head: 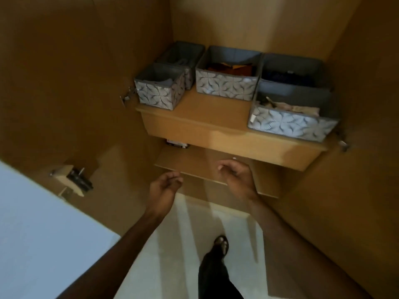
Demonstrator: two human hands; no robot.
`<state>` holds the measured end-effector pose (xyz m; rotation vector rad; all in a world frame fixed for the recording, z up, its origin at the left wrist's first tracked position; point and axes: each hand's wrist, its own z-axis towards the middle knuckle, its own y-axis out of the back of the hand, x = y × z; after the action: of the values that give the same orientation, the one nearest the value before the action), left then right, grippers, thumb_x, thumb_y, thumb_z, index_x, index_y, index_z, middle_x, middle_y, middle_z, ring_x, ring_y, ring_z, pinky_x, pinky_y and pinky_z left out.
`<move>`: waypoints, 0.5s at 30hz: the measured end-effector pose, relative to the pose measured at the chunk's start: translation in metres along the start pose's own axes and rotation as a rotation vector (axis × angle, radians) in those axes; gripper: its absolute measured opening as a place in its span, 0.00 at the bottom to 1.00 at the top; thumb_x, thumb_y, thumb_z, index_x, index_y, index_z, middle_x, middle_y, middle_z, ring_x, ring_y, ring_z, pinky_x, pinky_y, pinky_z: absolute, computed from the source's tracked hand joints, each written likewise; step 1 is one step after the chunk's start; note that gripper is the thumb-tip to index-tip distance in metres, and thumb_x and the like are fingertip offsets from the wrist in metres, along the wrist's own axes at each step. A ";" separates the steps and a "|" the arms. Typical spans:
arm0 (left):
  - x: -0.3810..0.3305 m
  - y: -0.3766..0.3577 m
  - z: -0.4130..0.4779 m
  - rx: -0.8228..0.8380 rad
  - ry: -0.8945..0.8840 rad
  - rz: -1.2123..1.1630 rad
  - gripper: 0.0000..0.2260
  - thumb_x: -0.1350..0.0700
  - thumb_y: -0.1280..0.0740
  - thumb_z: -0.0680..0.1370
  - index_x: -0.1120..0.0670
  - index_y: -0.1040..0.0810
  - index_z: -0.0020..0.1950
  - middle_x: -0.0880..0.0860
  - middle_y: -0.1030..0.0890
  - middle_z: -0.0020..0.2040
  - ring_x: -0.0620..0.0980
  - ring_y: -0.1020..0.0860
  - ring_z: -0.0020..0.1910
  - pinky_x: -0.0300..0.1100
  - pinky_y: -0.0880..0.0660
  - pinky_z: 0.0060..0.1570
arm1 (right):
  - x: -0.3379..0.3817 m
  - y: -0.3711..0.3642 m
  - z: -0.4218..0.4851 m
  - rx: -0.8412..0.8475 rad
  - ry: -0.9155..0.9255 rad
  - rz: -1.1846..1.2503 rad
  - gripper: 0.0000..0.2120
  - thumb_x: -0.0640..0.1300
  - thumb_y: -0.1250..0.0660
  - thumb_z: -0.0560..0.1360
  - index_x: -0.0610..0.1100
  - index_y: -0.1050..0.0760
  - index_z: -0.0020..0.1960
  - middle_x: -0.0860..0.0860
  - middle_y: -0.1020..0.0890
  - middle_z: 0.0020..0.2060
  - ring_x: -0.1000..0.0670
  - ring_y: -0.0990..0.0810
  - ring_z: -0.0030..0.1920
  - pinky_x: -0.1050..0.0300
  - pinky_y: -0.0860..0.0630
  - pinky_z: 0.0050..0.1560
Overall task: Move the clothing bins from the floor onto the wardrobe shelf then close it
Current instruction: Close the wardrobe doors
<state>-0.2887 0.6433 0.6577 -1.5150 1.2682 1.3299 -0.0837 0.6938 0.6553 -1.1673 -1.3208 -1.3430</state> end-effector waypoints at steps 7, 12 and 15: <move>0.003 0.003 -0.106 0.029 -0.049 -0.023 0.12 0.62 0.31 0.76 0.58 0.21 0.60 0.53 0.16 0.52 0.45 0.19 0.52 0.37 0.23 0.54 | 0.021 0.042 -0.111 0.008 0.029 -0.048 0.07 0.39 0.33 0.75 0.45 0.18 0.51 0.49 0.15 0.44 0.52 0.17 0.45 0.61 0.21 0.47; 0.001 -0.042 -0.171 0.024 -0.062 -0.068 0.11 0.62 0.31 0.76 0.59 0.20 0.58 0.56 0.16 0.52 0.51 0.19 0.51 0.42 0.23 0.53 | 0.023 0.096 -0.177 0.007 0.025 -0.028 0.07 0.40 0.33 0.76 0.50 0.19 0.49 0.52 0.15 0.42 0.58 0.18 0.40 0.64 0.24 0.43; 0.001 -0.085 -0.214 0.046 -0.119 -0.073 0.09 0.63 0.32 0.76 0.59 0.20 0.56 0.56 0.17 0.51 0.52 0.19 0.49 0.33 0.24 0.45 | 0.023 0.140 -0.220 0.000 0.008 -0.030 0.07 0.41 0.33 0.76 0.49 0.18 0.50 0.52 0.14 0.43 0.57 0.18 0.42 0.63 0.24 0.45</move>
<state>-0.1535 0.4602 0.6906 -1.4153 1.1501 1.3152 0.0426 0.4701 0.7033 -1.1449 -1.3372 -1.3679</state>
